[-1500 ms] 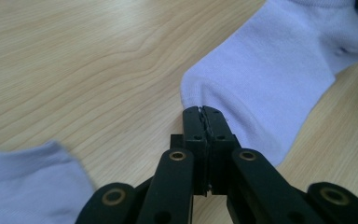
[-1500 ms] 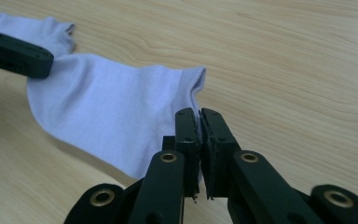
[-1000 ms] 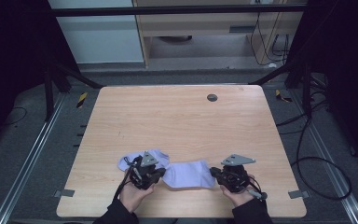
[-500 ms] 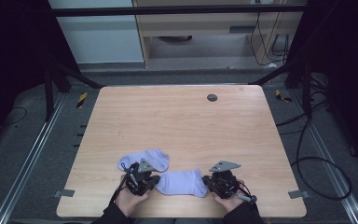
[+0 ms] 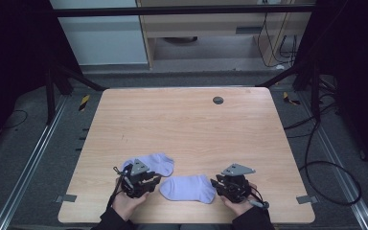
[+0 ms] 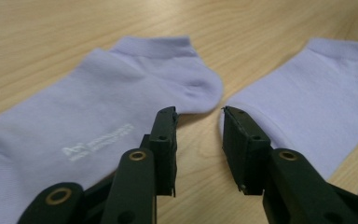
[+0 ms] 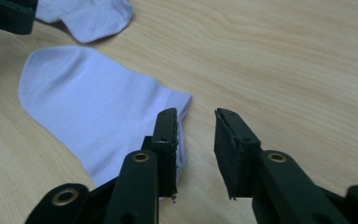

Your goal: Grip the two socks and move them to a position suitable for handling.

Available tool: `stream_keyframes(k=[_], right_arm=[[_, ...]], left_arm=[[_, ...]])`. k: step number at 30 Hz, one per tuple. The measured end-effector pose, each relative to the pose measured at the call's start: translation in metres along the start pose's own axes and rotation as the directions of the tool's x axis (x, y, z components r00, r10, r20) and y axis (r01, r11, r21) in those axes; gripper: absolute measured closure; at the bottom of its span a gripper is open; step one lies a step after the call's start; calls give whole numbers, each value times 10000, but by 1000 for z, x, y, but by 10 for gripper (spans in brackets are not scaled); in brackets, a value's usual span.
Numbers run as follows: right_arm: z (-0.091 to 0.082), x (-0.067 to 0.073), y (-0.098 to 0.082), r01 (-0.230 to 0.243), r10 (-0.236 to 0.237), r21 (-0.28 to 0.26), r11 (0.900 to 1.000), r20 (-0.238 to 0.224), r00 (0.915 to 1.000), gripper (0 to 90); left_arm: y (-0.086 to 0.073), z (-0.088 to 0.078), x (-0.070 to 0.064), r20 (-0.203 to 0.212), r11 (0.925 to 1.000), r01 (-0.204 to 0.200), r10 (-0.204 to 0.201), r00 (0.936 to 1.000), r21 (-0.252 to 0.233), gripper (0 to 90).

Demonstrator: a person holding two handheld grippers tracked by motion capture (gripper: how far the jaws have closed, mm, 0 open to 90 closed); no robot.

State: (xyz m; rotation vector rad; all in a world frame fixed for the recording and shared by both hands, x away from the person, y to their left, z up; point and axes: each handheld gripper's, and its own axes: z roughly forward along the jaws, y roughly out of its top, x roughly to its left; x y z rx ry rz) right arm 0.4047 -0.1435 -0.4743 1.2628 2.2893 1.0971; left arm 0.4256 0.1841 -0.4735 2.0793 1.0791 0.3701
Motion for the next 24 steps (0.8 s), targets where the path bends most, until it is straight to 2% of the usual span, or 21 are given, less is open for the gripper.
stream_keyframes(k=[3, 8, 12, 18, 24], right_arm=[[-1, -2, 2, 7, -4, -211, 9998, 102, 9999, 655], [1, -6, 9, -249, 254, -522, 9983, 88, 9996, 591], [5, -5, 17, -315, 322, -728, 9969, 85, 9994, 547], [12, 1, 30, -487, 481, -966, 9941, -87, 9988, 502], [25, 14, 49, -309, 283, -1072, 9938, -262, 9993, 456]], left_arm=[[2, -6, 9, -188, 9997, 96, -100, 9998, -216, 600], [3, -16, 27, -644, 9974, 346, -388, 9972, -639, 534], [3, -21, 45, -1027, 9945, 613, -700, 9922, -855, 496], [-2, -25, 69, -1490, 9919, 965, -1080, 9829, -823, 469], [-7, -28, 89, -1784, 9877, 1317, -1450, 9732, -844, 450]])
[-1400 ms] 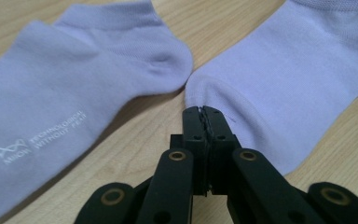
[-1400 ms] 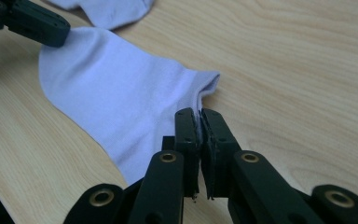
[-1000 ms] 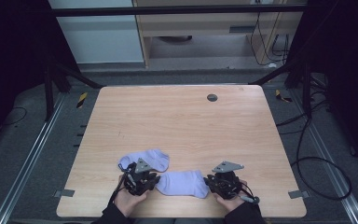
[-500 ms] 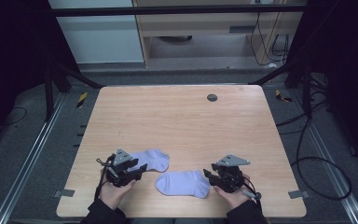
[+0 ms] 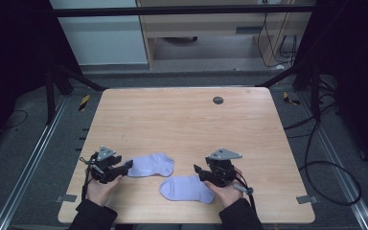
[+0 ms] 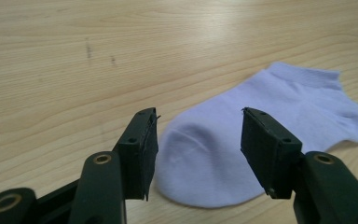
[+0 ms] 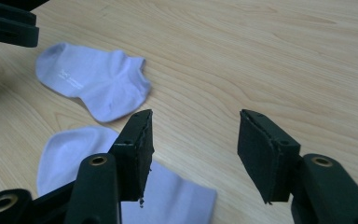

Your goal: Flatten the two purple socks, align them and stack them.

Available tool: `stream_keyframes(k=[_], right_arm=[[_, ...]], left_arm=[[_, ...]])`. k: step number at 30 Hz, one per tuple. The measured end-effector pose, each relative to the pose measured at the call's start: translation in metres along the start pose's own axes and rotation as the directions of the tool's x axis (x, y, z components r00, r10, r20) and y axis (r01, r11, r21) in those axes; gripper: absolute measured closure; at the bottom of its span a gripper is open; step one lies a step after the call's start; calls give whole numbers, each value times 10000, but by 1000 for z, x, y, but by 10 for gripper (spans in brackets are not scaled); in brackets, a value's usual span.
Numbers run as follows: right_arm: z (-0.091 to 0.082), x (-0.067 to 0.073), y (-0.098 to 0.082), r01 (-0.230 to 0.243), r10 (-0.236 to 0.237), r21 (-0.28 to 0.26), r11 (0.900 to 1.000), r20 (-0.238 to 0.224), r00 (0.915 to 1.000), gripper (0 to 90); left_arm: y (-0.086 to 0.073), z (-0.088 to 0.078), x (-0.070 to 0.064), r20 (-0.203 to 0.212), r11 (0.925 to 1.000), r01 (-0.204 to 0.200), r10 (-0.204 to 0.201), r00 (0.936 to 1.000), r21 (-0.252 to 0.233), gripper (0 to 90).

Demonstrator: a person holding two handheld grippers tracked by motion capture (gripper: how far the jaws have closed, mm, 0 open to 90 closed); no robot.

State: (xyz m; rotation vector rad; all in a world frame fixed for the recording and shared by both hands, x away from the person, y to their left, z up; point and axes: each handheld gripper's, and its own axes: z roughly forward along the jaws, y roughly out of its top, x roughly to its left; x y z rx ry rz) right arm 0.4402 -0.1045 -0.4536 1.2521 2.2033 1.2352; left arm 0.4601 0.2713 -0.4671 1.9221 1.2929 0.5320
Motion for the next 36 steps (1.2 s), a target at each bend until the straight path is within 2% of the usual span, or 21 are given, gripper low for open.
stream_keyframes(k=[6, 15, 18, 20, 26, 36], right_arm=[[20, 15, 13, 41, -40, 76, 10000, -181, 9998, 454], [52, 28, 25, 169, -170, 306, 9994, 10, 9999, 460], [63, 31, 28, 161, -165, 390, 9991, 101, 9998, 464], [70, 34, 30, 111, -120, 504, 9987, 166, 9998, 475], [95, 42, 32, 343, -371, 923, 9951, 283, 9989, 495], [122, 52, 31, 661, -715, 1468, 9870, 314, 9969, 557]], left_arm=[[-1, 0, 16, -320, 9995, 294, -289, 9991, 139, 456], [-6, 7, 29, -626, 9973, 452, -416, 9972, 581, 496], [-7, 9, 29, -587, 9960, 525, -483, 9971, 725, 502], [-8, 11, 28, -580, 9953, 402, -352, 9977, 886, 509], [-8, 15, 25, -503, 9943, 245, -194, 9985, 1035, 524], [-10, 21, 22, -314, 9908, 192, -152, 9994, 1342, 596]])
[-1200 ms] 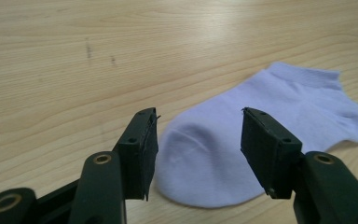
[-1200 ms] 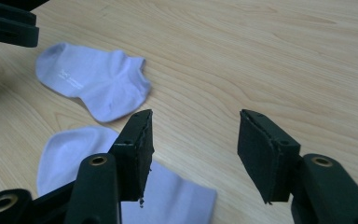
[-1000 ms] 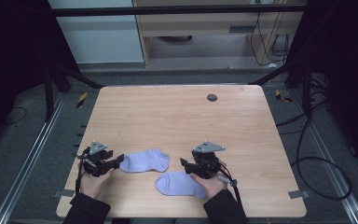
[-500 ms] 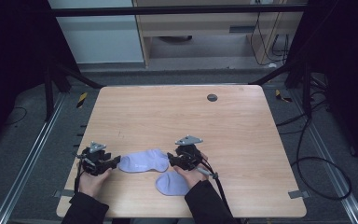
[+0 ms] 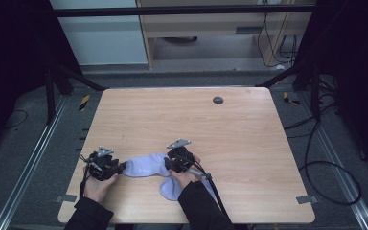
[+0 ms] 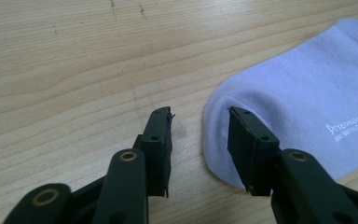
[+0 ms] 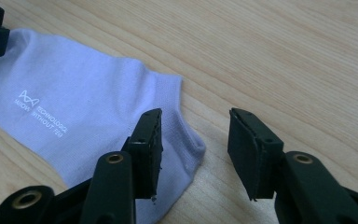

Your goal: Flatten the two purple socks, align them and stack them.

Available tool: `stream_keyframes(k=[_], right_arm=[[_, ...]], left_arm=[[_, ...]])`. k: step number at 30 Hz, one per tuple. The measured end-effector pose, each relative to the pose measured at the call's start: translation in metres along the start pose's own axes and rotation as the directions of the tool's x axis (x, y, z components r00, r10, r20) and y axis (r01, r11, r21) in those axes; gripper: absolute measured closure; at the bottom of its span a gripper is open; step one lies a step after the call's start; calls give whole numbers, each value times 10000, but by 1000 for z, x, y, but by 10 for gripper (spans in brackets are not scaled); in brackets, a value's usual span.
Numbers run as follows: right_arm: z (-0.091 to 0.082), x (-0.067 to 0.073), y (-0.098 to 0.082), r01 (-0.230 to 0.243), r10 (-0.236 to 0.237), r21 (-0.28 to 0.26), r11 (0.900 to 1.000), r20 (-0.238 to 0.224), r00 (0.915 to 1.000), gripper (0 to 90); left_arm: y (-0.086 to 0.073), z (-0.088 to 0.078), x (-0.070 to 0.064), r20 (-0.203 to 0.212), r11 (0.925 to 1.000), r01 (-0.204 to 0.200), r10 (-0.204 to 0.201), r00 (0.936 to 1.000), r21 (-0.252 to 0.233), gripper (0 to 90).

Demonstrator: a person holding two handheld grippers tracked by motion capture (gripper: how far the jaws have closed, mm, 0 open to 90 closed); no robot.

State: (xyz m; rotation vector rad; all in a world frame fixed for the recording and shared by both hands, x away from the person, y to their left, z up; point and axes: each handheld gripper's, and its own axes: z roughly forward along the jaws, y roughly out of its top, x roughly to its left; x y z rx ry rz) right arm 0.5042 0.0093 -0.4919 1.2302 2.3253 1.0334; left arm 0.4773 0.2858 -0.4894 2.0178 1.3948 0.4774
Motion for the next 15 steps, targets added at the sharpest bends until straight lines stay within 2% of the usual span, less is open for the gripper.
stream_keyframes(k=[8, 15], right_arm=[[6, 2, -3, 114, -114, 178, 9998, -1, 9999, 624], [5, 7, -3, 52, -54, 262, 9996, 70, 10000, 810]], left_arm=[[1, 1, -3, -56, 9996, -128, 129, 9999, 250, 692], [3, 2, -10, 25, 9989, -204, 203, 9998, 416, 837]])
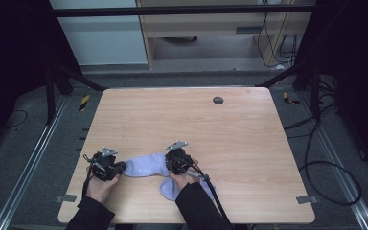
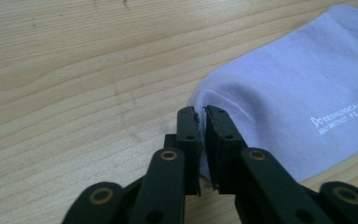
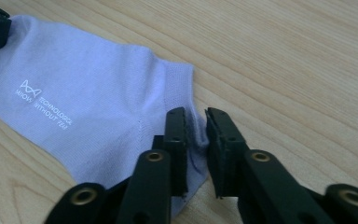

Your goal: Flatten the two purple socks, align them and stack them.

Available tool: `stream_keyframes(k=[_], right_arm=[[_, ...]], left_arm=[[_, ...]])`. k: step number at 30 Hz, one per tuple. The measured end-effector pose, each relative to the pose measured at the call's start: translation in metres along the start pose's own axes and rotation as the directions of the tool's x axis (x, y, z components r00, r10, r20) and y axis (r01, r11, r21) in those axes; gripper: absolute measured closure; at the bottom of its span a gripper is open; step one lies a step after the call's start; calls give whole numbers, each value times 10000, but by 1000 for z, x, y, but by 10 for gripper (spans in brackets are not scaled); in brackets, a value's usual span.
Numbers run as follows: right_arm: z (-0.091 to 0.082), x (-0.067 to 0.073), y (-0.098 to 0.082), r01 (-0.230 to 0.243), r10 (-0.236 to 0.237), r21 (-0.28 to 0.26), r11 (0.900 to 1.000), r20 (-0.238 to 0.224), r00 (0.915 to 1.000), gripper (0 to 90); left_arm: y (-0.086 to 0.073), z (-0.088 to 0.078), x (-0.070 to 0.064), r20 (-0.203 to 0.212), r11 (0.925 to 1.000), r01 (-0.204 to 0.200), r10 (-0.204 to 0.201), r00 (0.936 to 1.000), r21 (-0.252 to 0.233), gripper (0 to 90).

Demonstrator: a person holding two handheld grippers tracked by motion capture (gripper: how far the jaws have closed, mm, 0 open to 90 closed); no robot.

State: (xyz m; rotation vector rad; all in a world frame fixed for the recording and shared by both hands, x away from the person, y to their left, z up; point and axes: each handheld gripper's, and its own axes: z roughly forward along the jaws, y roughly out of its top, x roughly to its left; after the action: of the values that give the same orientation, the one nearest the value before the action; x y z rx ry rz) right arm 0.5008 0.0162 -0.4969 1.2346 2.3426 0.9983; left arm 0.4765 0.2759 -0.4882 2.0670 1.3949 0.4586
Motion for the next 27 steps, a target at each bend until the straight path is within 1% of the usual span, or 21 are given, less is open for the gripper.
stream_keyframes(k=[1, 2, 5, 7, 8, 12, 13, 15, 16, 18, 21, 22, 24, 25, 27], right_arm=[[0, 0, 0, 0, 0, 0, 10000, 0, 10000, 810], [-1, 2, 1, -31, 30, -62, 10000, -44, 10000, 857], [-4, 1, 2, -129, 125, -148, 9998, -261, 9996, 862], [-9, 0, 3, -214, 203, -290, 9993, -394, 9990, 864], [-9, 0, 3, -214, 203, -290, 9993, -394, 9990, 864], [-21, -4, 7, -361, 326, -599, 9976, -586, 9977, 866], [-26, -5, 9, -404, 360, -691, 9968, -636, 9973, 867], [-32, -7, 11, -357, 303, -816, 9960, -664, 9973, 866], [-35, -8, 11, -462, 396, -915, 9947, -725, 9966, 866], [-42, -10, 12, -515, 436, -992, 9937, -794, 9959, 867], [-53, -13, 12, -479, 386, -1082, 9930, -861, 9955, 867], [-56, -14, 12, -481, 385, -1086, 9929, -887, 9953, 867], [-61, -17, 12, -484, 389, -1038, 9934, -918, 9950, 867], [-61, -17, 12, -484, 389, -1038, 9934, -918, 9950, 867], [-72, -21, 10, -347, 256, -1021, 9942, -888, 9957, 867]], left_arm=[[0, 0, 0, 0, 10000, 0, 0, 10000, 0, 844], [1, -1, -1, 26, 10000, -9, 9, 10000, 53, 855], [1, -2, -1, 125, 10000, 15, -15, 9999, 24, 863], [3, -7, -1, 242, 9998, 86, -82, 9997, -159, 866], [3, -7, -1, 242, 9998, 86, -82, 9997, -159, 867], [6, -15, -2, 437, 9989, 140, -120, 9990, -446, 867], [7, -17, -3, 485, 9983, 203, -177, 9987, -540, 867], [11, -25, -7, 535, 9966, 121, -77, 9985, -820, 867], [12, -28, -9, 613, 9956, 136, -80, 9981, -928, 867], [14, -33, -13, 718, 9941, 62, 16, 9974, -1083, 868], [17, -37, -21, 890, 9927, -9, 117, 9960, -1203, 868], [18, -39, -24, 1048, 9921, 20, 113, 9944, -1256, 867], [19, -39, -25, 1077, 9920, -8, 145, 9941, -1266, 868], [20, -40, -29, 1079, 9913, -95, 238, 9939, -1315, 868], [21, -43, -36, 1173, 9906, -245, 405, 9923, -1348, 868]])
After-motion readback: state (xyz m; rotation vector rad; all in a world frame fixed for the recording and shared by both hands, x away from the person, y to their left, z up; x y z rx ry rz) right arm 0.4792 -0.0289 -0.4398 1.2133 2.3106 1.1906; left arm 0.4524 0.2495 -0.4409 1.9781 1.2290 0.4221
